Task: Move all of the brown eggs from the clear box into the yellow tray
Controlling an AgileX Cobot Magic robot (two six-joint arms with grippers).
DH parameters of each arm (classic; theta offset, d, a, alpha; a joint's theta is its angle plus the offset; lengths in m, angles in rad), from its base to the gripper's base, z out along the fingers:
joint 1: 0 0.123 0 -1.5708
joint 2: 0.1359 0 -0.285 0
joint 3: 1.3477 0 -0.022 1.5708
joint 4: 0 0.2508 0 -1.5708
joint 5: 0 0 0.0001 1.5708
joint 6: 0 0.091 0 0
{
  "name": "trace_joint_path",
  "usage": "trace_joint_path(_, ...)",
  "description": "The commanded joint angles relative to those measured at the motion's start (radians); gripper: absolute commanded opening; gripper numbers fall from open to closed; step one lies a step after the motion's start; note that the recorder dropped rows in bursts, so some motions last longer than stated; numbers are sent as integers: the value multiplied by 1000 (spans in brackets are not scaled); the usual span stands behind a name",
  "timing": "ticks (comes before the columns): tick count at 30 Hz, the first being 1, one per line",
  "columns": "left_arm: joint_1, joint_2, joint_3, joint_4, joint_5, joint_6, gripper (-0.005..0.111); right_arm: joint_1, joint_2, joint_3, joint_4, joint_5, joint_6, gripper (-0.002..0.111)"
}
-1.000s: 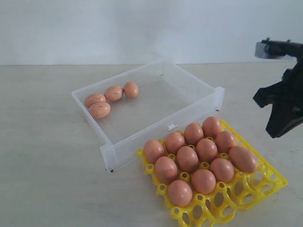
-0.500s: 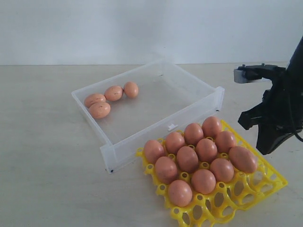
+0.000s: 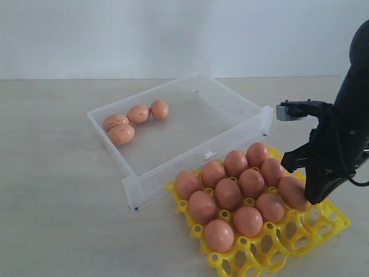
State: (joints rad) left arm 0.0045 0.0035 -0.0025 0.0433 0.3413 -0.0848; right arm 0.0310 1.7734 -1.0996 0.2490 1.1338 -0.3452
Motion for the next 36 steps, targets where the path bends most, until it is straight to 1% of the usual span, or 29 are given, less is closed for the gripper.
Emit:
trace_joint_path(1,3,-3,3,-3,-4,-1,4,3,5,32,7,-39,-15,0)
trace_joint_path(7,3,-3,3,-3,-4,-1,4,3,3,67,8,-60,-22,0)
trace_joint_path(12,3,-3,3,-3,-4,-1,4,3,3,67,18,-155,-20,0)
trace_joint_path(15,3,-3,3,-3,-4,-1,4,3,3,67,20,-167,-20,0)
trace_joint_path(19,3,-3,3,-3,-4,-1,4,3,3,67,20,-152,-20,0)
trace_joint_path(22,3,-3,3,-3,-4,-1,4,3,-15,60,20,-95,-20,0)
trace_joint_path(26,3,-3,3,-3,-4,-1,4,3,-90,20,48,-23,-22,0)
trace_joint_path(29,3,-3,3,-3,-4,-1,4,3,-174,-26,97,-36,-52,0)
trace_joint_path(30,3,-3,3,-3,-4,-1,4,3,-201,-46,121,-64,-85,0)
trace_joint_path(32,3,-3,3,-3,-4,-1,4,3,-243,-72,177,-175,-177,0)
trace_joint_path(36,3,-3,3,-3,-4,-1,4,3,-284,-74,421,-565,-354,0)
